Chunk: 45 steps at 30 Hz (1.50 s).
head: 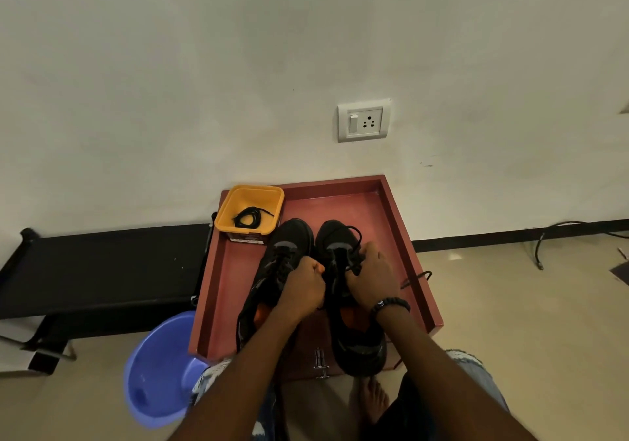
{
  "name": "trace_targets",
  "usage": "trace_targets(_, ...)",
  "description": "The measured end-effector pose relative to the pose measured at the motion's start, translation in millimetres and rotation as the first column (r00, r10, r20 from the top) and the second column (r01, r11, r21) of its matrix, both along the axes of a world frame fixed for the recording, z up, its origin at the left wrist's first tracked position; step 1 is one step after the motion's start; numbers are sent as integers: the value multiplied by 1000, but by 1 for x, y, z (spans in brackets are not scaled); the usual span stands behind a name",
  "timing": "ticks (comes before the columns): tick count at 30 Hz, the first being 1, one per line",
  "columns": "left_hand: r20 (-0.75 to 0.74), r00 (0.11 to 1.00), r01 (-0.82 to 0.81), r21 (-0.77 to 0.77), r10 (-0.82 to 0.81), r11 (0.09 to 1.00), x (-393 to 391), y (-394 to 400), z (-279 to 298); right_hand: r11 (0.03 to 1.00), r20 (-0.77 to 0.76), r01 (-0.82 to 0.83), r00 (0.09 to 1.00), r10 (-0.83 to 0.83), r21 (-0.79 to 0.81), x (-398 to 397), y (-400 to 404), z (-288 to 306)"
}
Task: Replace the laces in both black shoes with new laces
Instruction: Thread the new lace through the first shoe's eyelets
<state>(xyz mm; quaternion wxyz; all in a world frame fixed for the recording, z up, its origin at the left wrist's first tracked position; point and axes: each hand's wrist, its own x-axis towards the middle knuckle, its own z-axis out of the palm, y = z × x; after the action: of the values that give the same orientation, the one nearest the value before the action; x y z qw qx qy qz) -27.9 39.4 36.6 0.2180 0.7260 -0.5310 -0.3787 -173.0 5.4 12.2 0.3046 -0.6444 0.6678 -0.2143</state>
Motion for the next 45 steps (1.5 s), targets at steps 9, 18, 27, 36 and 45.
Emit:
trace_targets(9, 298, 916, 237, 135, -268, 962, -1, -21, 20, 999, -50, -41, 998, 40, -24, 0, 0, -3)
trace_targets(18, -204, 969, -167, -137, 137, 976, 22, -24, 7, 962, -87, -181, 982, 166, -203, -14, -1, 15)
trace_targets(27, -528, 738, -550, -109, 420, 828, 20, -39, 8, 975, 240, -160, 951, 194, -154, 3, -22, 27)
trace_targets(36, -664, 736, -290, -132, 133, 948, 13, -16, 5, 924, 194, -380, 905, 378, -27, 2, -37, 29)
trace_targets(45, -156, 960, 198, -211, -233, 957, 3, -32, 5, 890, 338, -456, 842, 419, 33, -29, -21, 25)
